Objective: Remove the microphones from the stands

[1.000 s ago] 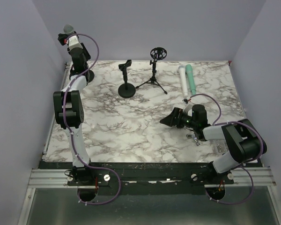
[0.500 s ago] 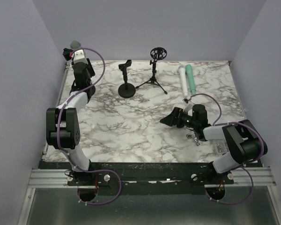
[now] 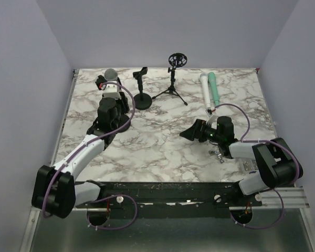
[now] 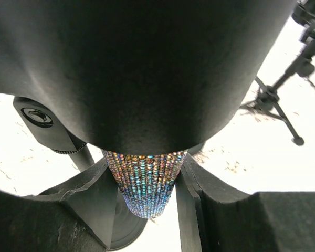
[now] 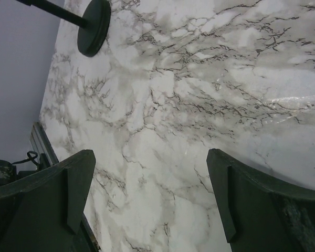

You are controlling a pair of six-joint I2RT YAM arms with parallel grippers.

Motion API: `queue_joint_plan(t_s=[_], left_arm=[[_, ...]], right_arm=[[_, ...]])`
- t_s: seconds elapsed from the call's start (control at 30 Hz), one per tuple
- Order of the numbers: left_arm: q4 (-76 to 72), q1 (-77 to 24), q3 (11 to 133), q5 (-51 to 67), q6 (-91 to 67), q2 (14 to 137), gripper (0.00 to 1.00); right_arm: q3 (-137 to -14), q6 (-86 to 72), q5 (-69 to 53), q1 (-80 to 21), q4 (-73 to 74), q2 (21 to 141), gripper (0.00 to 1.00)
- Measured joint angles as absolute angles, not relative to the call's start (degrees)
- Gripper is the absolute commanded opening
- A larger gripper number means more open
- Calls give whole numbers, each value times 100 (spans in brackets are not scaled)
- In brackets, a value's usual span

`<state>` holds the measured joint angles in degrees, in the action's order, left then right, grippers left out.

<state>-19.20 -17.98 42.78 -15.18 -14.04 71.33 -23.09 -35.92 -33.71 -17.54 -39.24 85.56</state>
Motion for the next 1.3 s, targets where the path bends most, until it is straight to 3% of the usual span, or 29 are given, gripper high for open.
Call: queue_joint_plan(t_s=[0.33, 0.67, 0.77, 1.07, 1.13, 1.3], left_arm=[[-875, -3603, 3931, -1608, -1474, 5994, 0], [-351, -5096, 4099, -2145, -1483, 5924, 2], [-294, -5339, 4230, -2169, -1483, 6040, 13], [-143, -5413, 4270, -2182, -1542, 5988, 68], [-152, -5413, 4263, -2117, -1564, 5843, 96], [-307, -5413, 4147, -1863, -1500, 5402, 99]], right_arm=[[-2309, -3459, -3291, -1754, -3658, 8479, 96], [-2309, -3356, -3168, -1754, -3577, 8278, 96], [-2309, -3358, -3170, -1754, -3588, 8298, 96], [-2307, -3356, -3173, -1754, -3583, 8420, 97], [-2309, -3339, -3151, -1754, -3564, 8420, 96], [-2307, -3339, -3159, -1754, -3524, 8418, 97]])
